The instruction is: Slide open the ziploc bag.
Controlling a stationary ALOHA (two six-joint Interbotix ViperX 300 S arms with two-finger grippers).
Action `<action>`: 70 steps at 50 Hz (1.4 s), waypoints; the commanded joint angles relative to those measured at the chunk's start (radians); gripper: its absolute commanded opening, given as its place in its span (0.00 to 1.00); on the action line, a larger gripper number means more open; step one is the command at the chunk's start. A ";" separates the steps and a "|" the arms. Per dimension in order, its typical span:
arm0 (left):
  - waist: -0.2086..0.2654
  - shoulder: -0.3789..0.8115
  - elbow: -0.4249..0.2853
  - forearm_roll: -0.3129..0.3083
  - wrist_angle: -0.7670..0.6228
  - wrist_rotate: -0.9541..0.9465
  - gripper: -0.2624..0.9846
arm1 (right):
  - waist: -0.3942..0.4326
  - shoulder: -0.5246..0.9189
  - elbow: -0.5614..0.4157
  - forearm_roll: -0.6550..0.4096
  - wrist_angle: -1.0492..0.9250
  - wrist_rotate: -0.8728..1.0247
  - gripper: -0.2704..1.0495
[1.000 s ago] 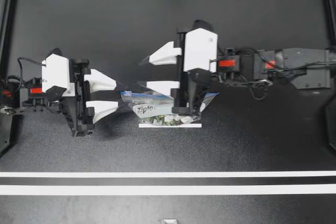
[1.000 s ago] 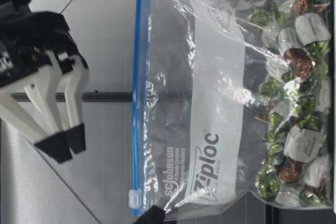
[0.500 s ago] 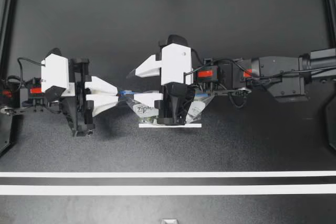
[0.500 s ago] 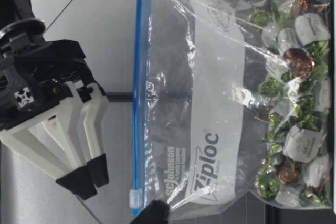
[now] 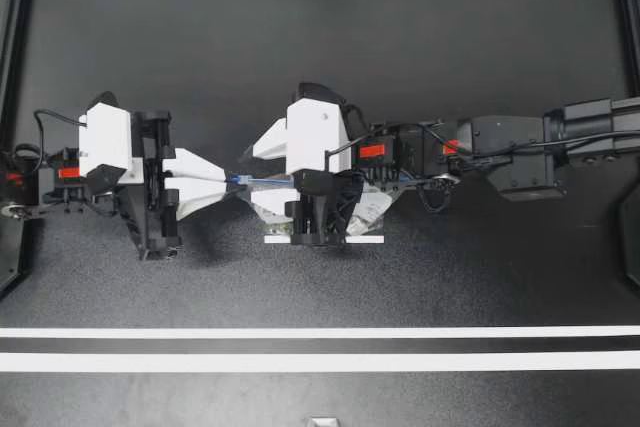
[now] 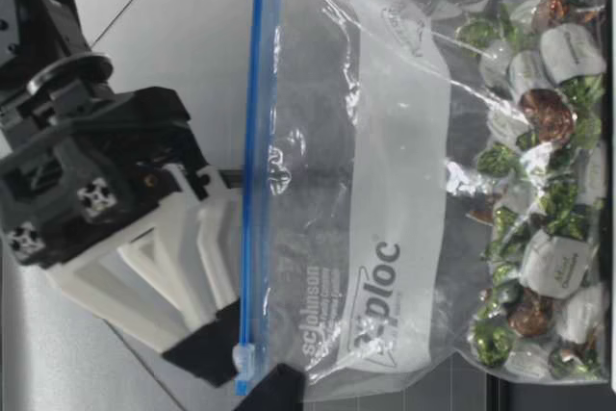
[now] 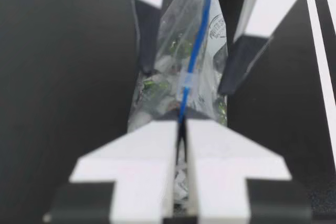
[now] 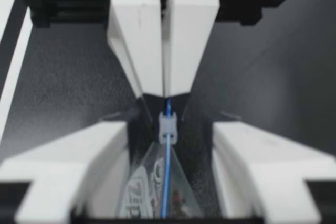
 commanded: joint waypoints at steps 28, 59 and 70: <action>0.000 -0.009 -0.011 0.003 -0.002 0.002 0.10 | 0.003 -0.037 -0.048 0.000 0.087 0.002 0.26; 0.000 -0.009 -0.008 -0.003 -0.003 0.008 0.10 | 0.003 -0.104 -0.098 -0.011 0.430 -0.032 0.16; 0.000 -0.006 -0.006 -0.003 -0.003 0.008 0.10 | 0.003 -0.147 -0.104 -0.011 0.614 -0.100 0.16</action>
